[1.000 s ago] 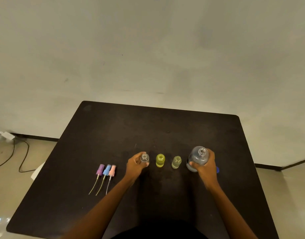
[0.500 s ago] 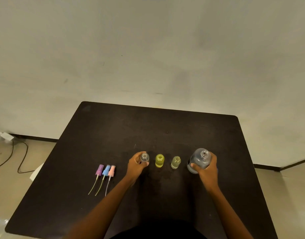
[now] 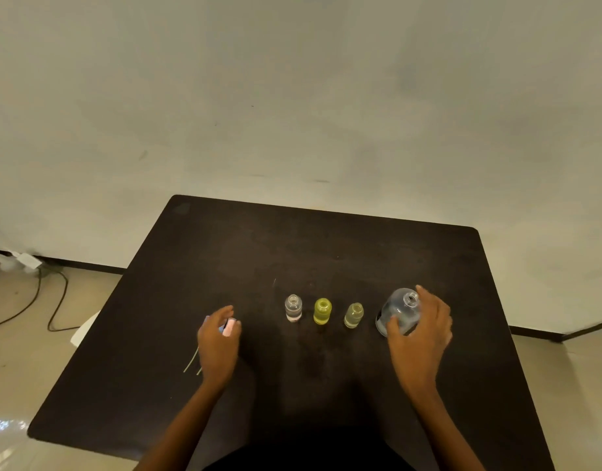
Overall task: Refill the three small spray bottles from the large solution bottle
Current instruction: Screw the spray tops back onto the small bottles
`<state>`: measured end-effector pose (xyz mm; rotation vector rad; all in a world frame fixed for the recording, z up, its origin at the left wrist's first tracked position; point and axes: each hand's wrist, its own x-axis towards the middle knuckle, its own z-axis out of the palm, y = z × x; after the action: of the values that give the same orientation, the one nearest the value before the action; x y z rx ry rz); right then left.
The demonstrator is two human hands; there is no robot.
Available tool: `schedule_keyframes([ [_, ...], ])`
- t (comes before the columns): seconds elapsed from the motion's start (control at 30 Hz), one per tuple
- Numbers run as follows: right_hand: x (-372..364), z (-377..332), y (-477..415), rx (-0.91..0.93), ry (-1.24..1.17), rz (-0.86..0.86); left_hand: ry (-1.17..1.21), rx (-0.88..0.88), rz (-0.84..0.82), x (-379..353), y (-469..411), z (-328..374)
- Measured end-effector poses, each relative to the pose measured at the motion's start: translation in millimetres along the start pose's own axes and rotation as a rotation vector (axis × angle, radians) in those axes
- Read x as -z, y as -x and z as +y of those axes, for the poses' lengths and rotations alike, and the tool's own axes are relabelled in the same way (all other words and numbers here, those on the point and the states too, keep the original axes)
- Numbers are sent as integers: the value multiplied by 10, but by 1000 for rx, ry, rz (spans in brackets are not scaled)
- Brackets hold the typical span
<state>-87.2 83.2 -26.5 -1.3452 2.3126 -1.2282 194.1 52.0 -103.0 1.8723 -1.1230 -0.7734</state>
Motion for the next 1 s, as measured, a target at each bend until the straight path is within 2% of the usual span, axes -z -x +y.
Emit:
schedule_keyframes([
  [0.1,-118,-100,228,135,-47,-214,-282,18,114,229,-145,-167],
  [0.23,-278,-84,464,305,-15,-486,-605,38,-49,287,-209,-284],
  [0.33,-329,-94,517,336,12,-583,-681,-39,-70,222,-217,-302],
  [0.6,-366,-94,558,320,-2,-663,-870,-158,-73,39,-218,-226],
  [0.77,-381,-35,566,332,-17,-683,-975,-161,-45,27,-222,-277],
  [1.0,-405,-22,575,328,-21,-687,-961,-158,-41,17,-173,-395],
])
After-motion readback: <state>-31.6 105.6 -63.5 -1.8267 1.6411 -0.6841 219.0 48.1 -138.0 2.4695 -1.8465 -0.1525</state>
